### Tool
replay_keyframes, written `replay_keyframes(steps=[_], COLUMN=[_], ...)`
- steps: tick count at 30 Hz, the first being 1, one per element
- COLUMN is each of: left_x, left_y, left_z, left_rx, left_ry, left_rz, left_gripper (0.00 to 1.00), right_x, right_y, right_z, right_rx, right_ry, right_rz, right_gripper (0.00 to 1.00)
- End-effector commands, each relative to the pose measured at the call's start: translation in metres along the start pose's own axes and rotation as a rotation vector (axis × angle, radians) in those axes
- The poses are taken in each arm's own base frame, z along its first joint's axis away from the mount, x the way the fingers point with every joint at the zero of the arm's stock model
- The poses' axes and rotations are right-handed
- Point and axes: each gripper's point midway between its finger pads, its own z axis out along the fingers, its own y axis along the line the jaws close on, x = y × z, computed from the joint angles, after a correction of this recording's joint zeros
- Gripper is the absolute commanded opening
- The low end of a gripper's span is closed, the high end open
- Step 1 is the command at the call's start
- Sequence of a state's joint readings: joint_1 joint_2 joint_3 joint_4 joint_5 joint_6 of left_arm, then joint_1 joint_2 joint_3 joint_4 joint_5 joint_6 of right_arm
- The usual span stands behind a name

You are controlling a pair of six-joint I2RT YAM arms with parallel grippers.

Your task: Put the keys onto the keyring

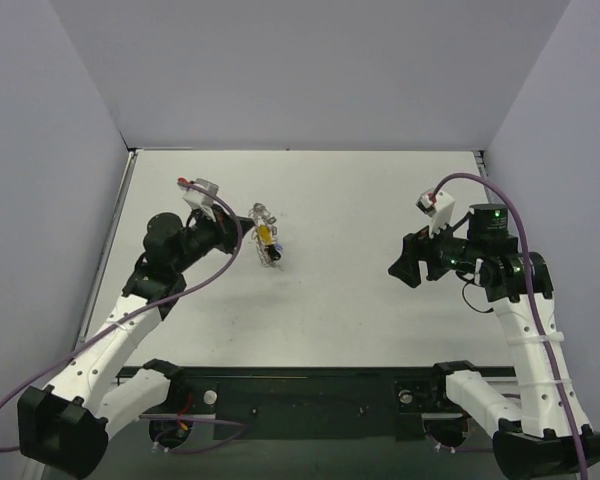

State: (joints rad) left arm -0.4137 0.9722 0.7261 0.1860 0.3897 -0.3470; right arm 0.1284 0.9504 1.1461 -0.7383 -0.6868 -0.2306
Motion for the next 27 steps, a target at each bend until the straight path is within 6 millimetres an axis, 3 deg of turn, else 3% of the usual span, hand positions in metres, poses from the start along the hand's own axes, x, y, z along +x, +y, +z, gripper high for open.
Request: replay_keyframes(steps=[1,5,8,11,15,21,27], left_x=[-0.021,-0.024,-0.027,-0.029,-0.013,0.026,0.028], left_y=[0.078,0.122,0.135,0.142,0.165,0.213,0.245], left_z=[-0.034,-0.061,-0.073,-0.083,-0.082,-0.070,-0.077], left_rx=[-0.354,-0.549,-0.642,-0.708,-0.778,-0.886,-1.007], left_ry=[-0.004,0.010,0.052,0.089,0.137,0.247,0.237], left_rz=[-0.079,-0.089,-0.045,-0.014,0.004,-0.052,-0.070], left_gripper=[0.00,0.00,0.00,0.00,0.00,0.00,0.00], right_x=[0.020,0.032,0.048,0.050,0.053,0.061,0.063], right_y=[-0.003,0.003,0.012,0.019,0.015,0.012,0.014], right_z=[-0.010,-0.011,-0.005,-0.003,0.003,0.007,0.007], right_rx=[0.010,-0.015,-0.066,-0.089,-0.101,-0.099,-0.120], right_ry=[0.003,-0.017,-0.013,-0.064,-0.132,-0.159,-0.203], right_rz=[0.023,0.052,0.066,0.067,0.134,0.163,0.164], right_gripper=[0.68,0.70,0.71,0.72,0.72,0.72,0.73])
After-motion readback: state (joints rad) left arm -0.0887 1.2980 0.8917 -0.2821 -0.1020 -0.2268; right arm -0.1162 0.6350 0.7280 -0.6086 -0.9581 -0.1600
